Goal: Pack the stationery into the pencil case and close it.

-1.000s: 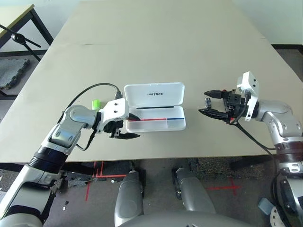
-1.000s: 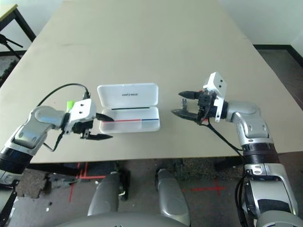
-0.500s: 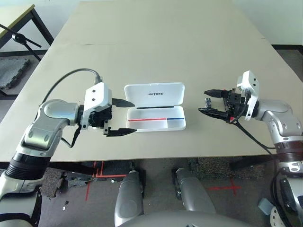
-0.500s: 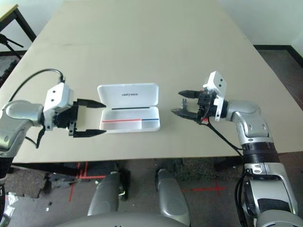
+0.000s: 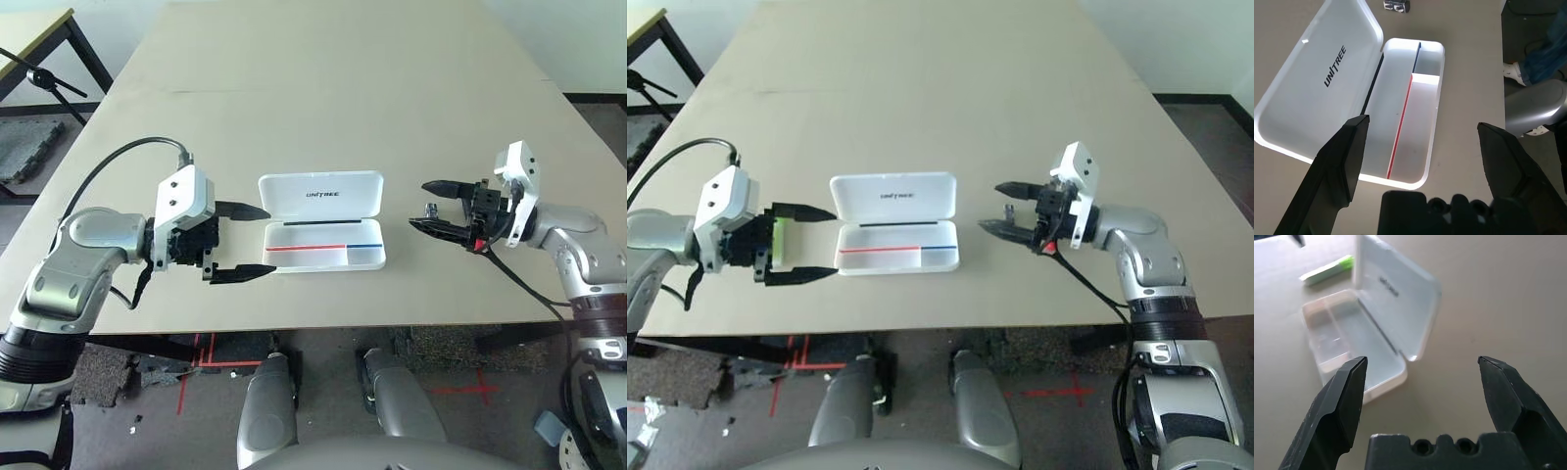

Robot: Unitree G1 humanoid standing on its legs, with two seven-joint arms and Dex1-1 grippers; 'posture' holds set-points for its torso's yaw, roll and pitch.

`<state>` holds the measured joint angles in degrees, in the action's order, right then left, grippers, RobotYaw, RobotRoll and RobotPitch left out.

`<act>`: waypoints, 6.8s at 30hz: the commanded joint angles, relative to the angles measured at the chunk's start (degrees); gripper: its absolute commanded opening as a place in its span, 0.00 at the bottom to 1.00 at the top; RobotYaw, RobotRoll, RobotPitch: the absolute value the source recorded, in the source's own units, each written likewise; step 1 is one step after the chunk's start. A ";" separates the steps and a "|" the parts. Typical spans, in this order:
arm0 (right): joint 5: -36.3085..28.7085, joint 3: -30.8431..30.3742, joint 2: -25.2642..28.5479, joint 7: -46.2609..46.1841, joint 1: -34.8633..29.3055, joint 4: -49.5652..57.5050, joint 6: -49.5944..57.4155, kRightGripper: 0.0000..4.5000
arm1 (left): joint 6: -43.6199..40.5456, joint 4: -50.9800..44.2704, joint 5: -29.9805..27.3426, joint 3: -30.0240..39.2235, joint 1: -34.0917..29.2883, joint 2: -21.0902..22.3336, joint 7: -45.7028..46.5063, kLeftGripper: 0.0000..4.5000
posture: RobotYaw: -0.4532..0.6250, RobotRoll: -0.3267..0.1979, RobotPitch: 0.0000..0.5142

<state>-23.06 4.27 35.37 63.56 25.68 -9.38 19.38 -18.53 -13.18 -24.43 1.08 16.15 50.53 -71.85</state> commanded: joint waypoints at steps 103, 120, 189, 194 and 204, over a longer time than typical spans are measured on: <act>19.19 -31.33 -5.43 0.04 17.99 13.45 2.78 0.12 | 4.59 0.33 5.69 -2.10 -3.02 1.66 3.10 1.00 | 0.41 0.62 0.32; 27.07 -33.93 -10.04 -2.82 16.08 6.94 -3.89 0.12 | 4.13 -0.06 5.83 -2.25 -2.92 1.78 3.75 1.00 | 0.42 0.62 0.31; -3.23 -13.76 7.09 13.97 5.55 18.13 11.06 1.00 | -58.10 -2.69 7.57 9.62 0.58 -13.75 54.14 1.00 | 0.43 0.62 0.34; -2.99 -13.99 7.07 14.07 5.76 17.69 10.52 1.00 | -58.12 -2.68 6.91 9.70 0.32 -13.61 53.91 0.85 | 0.43 0.62 0.34; -2.61 -14.61 6.63 13.65 5.74 17.32 9.83 1.00 | -53.62 -1.23 6.74 8.49 -1.16 -7.38 48.95 0.24 | 0.44 0.62 0.34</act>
<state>-26.02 -9.72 42.04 77.11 31.49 8.14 29.64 -72.54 -15.27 -18.10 10.50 16.33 42.11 -21.90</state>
